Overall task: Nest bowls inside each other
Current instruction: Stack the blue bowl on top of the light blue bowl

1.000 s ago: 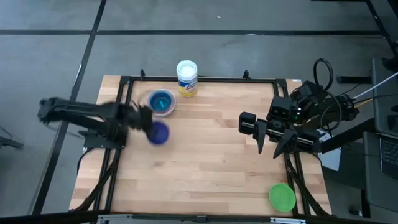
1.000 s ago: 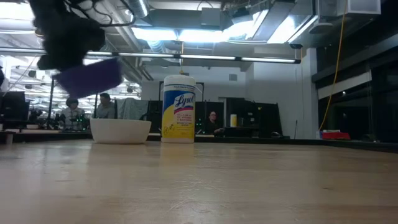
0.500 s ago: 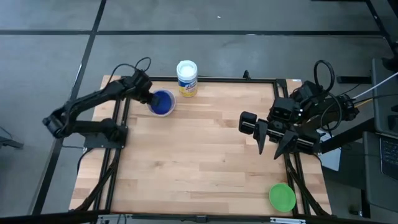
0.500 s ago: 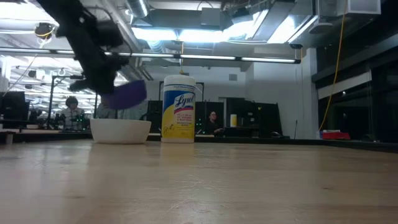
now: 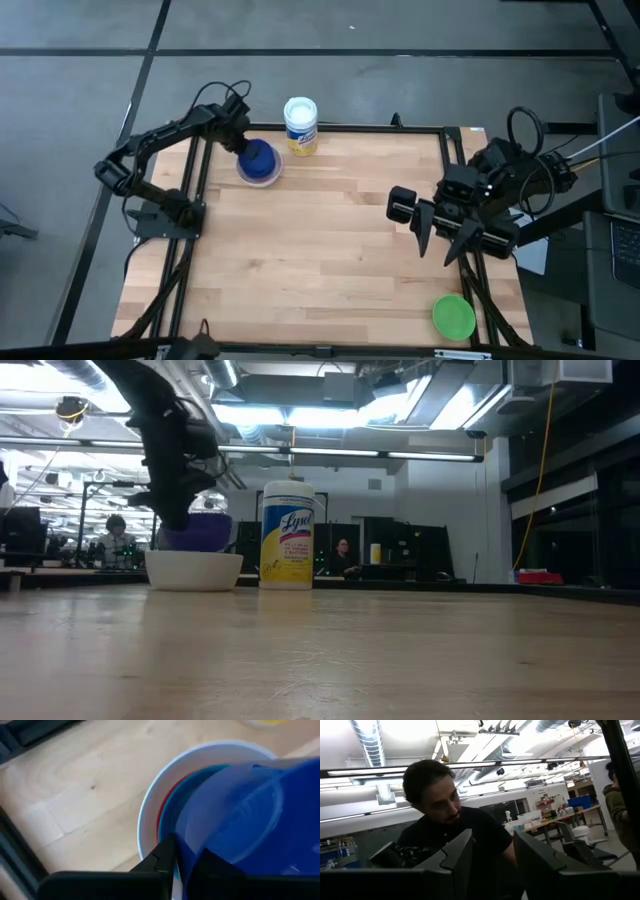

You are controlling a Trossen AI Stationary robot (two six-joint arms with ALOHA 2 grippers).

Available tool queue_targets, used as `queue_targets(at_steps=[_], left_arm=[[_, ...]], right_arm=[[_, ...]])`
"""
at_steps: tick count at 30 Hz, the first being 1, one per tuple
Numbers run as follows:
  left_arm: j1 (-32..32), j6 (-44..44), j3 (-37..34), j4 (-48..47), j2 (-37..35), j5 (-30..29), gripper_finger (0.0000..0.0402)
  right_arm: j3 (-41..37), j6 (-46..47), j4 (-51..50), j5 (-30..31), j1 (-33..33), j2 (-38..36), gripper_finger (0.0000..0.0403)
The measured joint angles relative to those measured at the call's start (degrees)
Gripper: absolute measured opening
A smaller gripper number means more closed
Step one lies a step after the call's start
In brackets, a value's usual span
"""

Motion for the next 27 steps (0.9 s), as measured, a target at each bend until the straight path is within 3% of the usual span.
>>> queue_targets(at_steps=[8,13,21,24,27], left_arm=[[-1.4,3.0,0.0,0.3,-0.4,-1.9,0.0011],[-1.7,1.1,0.1,4.1,-2.3,-1.7,0.0062],[-1.7,0.6,0.1,1.8,-2.5,-2.8,0.0131],[-1.7,0.1,0.1,1.7,-2.5,-3.5,0.0127],[-1.5,-1.2,0.1,1.8,-2.4,-6.4,0.0081]], right_arm=[[0.0,-2.1,0.0,1.3,1.1,0.0,0.0148],[0.0,-2.1,0.0,1.5,1.1,0.0,0.0148],[0.0,-2.0,0.0,1.9,1.4,0.0,0.0148],[0.0,-2.0,0.0,2.1,1.4,0.0,0.0149],[0.0,-2.1,0.0,2.3,1.4,0.0,0.0149]])
